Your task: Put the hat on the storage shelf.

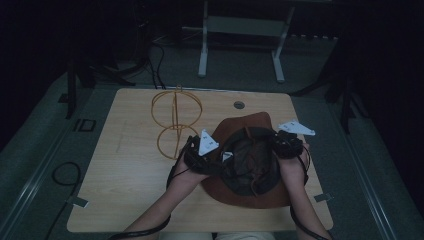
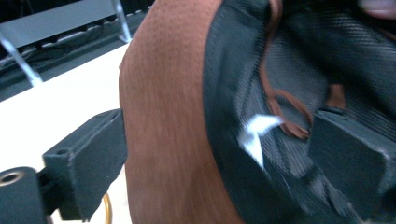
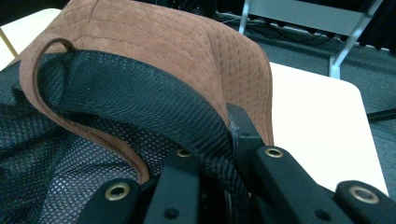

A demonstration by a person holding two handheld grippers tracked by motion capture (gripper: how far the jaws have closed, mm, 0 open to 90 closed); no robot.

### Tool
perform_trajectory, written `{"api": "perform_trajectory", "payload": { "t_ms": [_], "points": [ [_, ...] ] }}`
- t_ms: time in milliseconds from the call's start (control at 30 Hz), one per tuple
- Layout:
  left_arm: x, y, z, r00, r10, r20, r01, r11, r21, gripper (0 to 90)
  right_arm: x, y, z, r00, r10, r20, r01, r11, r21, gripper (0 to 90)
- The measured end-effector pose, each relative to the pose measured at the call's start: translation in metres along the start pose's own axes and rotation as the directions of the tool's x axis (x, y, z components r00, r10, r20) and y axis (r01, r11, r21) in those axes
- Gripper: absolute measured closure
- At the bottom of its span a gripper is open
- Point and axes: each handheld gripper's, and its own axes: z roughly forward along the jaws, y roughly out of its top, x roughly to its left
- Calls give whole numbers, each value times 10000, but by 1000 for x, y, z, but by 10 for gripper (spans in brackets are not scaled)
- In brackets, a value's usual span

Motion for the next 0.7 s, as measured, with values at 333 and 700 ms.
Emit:
{"api": "perform_trajectory", "payload": {
  "t_ms": [333, 700],
  "points": [
    [-3, 19, 32, 9901, 244, -1383, -132, 9966, 817, 249, 6, 1, -4, 9998, -92, -183, 89, 9999, -121, 840],
    [-7, 17, 44, 9769, 161, -2130, 141, 9901, 1399, 695, 8, 1, -7, 9996, -19, -294, 14, 9998, -199, 840]
  ]
}}
